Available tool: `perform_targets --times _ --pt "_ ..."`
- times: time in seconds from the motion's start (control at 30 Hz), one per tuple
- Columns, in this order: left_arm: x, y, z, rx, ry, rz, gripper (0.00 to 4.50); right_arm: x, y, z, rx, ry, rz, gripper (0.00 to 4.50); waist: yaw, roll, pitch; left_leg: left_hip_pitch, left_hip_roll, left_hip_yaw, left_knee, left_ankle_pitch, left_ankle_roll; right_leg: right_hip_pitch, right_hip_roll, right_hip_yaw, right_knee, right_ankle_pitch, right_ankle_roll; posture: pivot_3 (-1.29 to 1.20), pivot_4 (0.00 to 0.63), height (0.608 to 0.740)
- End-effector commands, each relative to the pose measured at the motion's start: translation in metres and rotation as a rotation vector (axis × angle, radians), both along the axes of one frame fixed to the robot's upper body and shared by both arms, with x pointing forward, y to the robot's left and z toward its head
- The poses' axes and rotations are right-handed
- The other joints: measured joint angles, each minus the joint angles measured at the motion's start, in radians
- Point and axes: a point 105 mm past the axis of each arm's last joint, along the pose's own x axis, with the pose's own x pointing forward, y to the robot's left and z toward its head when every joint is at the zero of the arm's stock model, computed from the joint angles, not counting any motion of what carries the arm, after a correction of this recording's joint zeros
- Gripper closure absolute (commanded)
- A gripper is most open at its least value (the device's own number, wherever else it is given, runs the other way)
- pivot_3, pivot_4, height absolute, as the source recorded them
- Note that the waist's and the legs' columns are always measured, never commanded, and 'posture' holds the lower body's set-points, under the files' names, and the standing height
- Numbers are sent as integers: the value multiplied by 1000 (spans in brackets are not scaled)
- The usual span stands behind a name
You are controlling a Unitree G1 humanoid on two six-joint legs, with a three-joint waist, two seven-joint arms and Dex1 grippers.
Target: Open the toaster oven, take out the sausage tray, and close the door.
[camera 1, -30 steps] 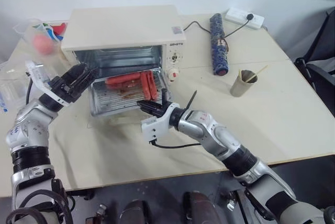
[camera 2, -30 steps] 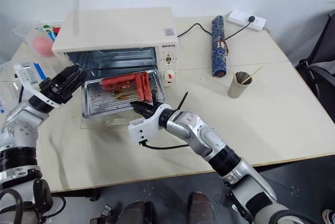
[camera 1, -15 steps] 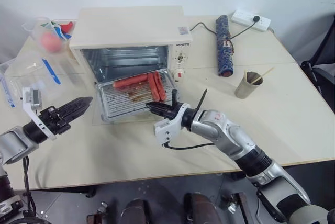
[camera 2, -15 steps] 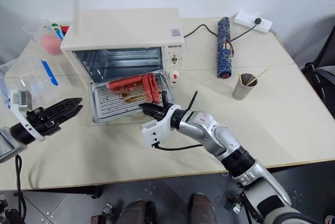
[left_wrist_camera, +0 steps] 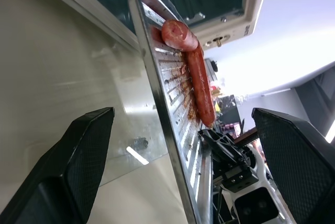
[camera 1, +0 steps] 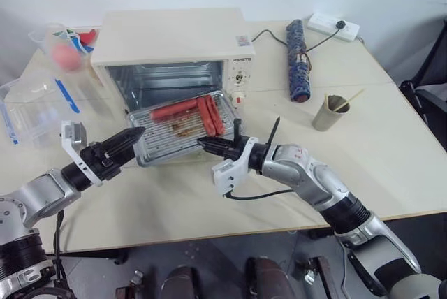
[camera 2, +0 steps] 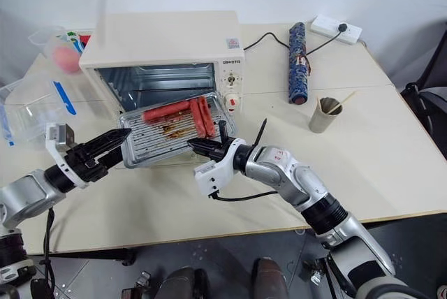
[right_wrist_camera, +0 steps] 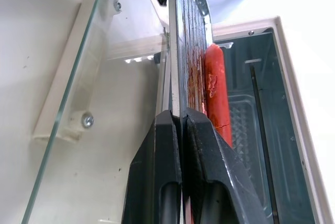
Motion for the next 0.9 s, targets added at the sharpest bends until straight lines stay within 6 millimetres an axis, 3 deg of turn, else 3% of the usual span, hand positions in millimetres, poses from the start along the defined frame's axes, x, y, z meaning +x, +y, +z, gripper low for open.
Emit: perform_targets --times 0.03,0.13,0.5,0.83,0.9 --pt "2 -3 7 -38 -19 -17 195 -12 -1 21 61 -37 46 4461 0 0 0 0 0 0 0 0 0 0 0 0 0 0 0 0 150 740" --pt "4 -8 2 -34 17 -50 894 -17 -2 23 71 -27 73 4500 0 0 0 0 0 0 0 0 0 0 0 0 0 0 0 0 150 740" --pt "3 -13 -5 -25 81 -76 4432 -28 -2 21 57 -10 155 4500 2 0 0 0 0 1 0 0 0 0 0 1 -1 0 0 0 150 740" --pt "-4 -20 -20 -53 152 -88 4474 -25 -3 17 11 55 149 4500 1 0 0 0 0 1 0 0 0 0 0 1 -2 0 0 0 150 740" --pt "-4 -21 -23 -57 160 -83 4500 -24 -3 18 16 75 146 3922 1 0 0 0 0 1 0 0 0 0 0 1 -2 0 0 0 150 740"
